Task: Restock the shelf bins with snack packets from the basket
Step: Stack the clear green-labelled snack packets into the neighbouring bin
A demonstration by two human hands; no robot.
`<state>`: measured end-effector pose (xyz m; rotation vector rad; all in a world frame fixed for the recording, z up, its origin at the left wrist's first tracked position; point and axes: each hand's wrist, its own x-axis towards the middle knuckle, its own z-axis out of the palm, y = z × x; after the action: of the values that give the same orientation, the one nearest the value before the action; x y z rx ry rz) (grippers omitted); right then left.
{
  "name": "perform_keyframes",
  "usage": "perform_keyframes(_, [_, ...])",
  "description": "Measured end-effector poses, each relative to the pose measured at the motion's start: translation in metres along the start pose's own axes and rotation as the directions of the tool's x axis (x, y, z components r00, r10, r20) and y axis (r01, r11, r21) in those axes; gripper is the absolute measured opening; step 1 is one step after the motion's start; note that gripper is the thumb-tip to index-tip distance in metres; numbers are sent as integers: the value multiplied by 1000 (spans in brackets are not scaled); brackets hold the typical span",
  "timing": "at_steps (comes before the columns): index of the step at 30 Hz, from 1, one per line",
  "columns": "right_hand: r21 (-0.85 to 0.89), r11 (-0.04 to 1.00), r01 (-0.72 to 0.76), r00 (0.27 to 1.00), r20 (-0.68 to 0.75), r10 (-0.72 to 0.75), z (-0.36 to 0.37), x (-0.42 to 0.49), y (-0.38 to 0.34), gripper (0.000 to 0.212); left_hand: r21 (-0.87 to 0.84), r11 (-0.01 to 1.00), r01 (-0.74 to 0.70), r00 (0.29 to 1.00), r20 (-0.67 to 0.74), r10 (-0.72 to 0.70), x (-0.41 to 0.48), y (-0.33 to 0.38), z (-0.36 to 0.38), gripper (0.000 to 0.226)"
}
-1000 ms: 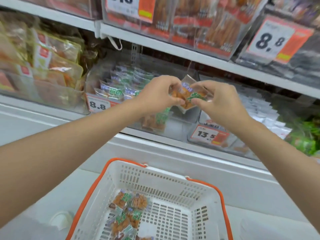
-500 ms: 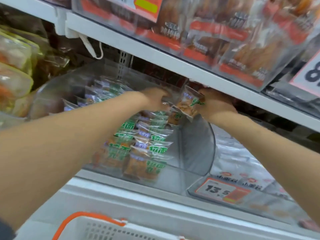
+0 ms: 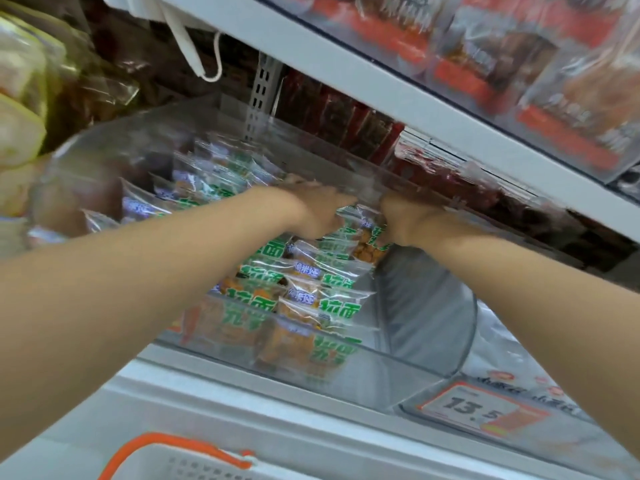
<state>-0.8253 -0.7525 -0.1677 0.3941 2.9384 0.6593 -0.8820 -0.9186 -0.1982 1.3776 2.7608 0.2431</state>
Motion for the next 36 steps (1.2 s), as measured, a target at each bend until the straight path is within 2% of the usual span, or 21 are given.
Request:
perform_keyframes(2, [-3,1000,-1,997,-79,1,5,5,2,73,-12,1000,-4,1000,7,4,0,0,1,53])
perform_keyframes(4, [-2,1000,16,996,-84,-16,7,7,2,88,-6,1000,6,1000,19,-6,-1,1,-1,51])
perform_keyframes(8, [-11,999,37,999,-1,-37,8,3,-1,88,-8,1000,21,999,33,-21,-3,3,-2,50])
perform_keyframes(13, [-128,992,16,999,-39,-21,7,4,-6,89,-1,1000,19,999,47,-19,-2,2,-1,50])
perform_keyframes(21, [7,1000,11,1000,-3,-11,-4,-9,-2,95,3,1000,5,999,50,-5,-1,1,-1,50])
perform_keyframes(24, [96,995,31,995,-99,-21,-5,-22,1,78,-129,992,-10,1000,-9,9,-4,1,-5,47])
perform_keyframes(27, [265,963,50,987,-161,-7,-13,-50,-3,59,-263,964,40,996,-66,-59,-18,6,-13,41])
perform_keyframes(29, [322,942,96,975,-220,-24,-19,-75,-11,43,-258,965,53,987,-133,-90,-35,11,-18,31])
perform_keyframes(32, [368,914,171,934,-356,-31,-18,-117,-24,11,-212,977,-8,945,-322,-62,-71,23,-20,23])
perform_keyframes(34, [445,871,209,918,-395,-19,-17,-144,-33,3,-163,987,-10,907,-418,-59,-98,34,-20,21])
perform_keyframes(36, [495,834,244,892,-451,7,-16,-170,-40,7,-174,984,-26,893,-446,-55,-125,47,-17,18])
